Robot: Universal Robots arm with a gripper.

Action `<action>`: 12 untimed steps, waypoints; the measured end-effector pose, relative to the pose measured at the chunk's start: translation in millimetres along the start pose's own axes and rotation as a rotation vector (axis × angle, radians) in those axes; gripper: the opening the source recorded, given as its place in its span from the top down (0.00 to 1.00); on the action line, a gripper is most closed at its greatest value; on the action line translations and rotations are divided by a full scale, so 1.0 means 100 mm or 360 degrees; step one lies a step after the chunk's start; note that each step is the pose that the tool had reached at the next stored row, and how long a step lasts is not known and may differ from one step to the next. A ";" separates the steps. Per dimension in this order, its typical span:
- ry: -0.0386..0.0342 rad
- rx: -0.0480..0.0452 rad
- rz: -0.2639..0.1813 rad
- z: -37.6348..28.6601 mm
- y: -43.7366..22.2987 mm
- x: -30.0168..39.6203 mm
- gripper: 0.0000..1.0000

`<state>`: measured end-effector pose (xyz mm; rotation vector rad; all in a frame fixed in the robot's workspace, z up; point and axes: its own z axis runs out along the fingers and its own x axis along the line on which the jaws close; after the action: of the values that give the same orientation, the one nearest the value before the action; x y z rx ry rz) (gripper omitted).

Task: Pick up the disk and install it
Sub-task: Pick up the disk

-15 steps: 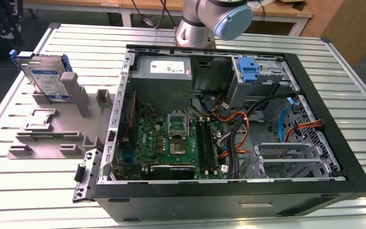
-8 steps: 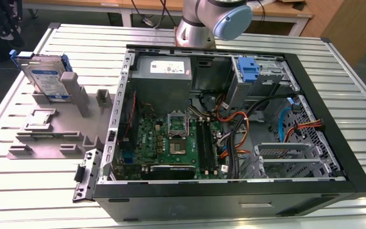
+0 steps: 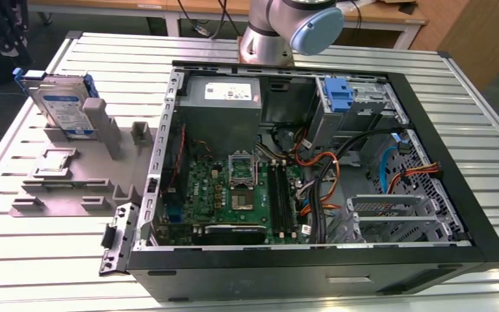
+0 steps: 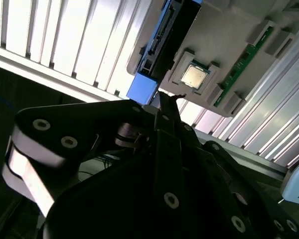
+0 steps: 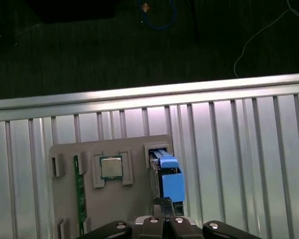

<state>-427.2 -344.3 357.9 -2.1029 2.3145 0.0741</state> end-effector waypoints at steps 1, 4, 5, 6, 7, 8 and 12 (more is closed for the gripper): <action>0.0000 -0.0001 -0.0016 0.002 0.000 0.000 0.89; 0.0000 0.0000 -0.0029 0.017 0.000 -0.001 0.77; 0.0000 0.0000 -0.0033 0.026 0.000 -0.002 0.77; -0.0001 0.0001 -0.0036 0.035 0.000 -0.003 0.71; -0.0001 0.0001 -0.0040 0.045 -0.001 -0.003 0.65; -0.0002 0.0003 -0.0042 0.059 0.000 -0.003 0.65; -0.0004 0.0011 -0.0046 0.114 0.005 -0.004 0.47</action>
<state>-427.9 -343.3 346.5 -2.1308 2.2790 0.0687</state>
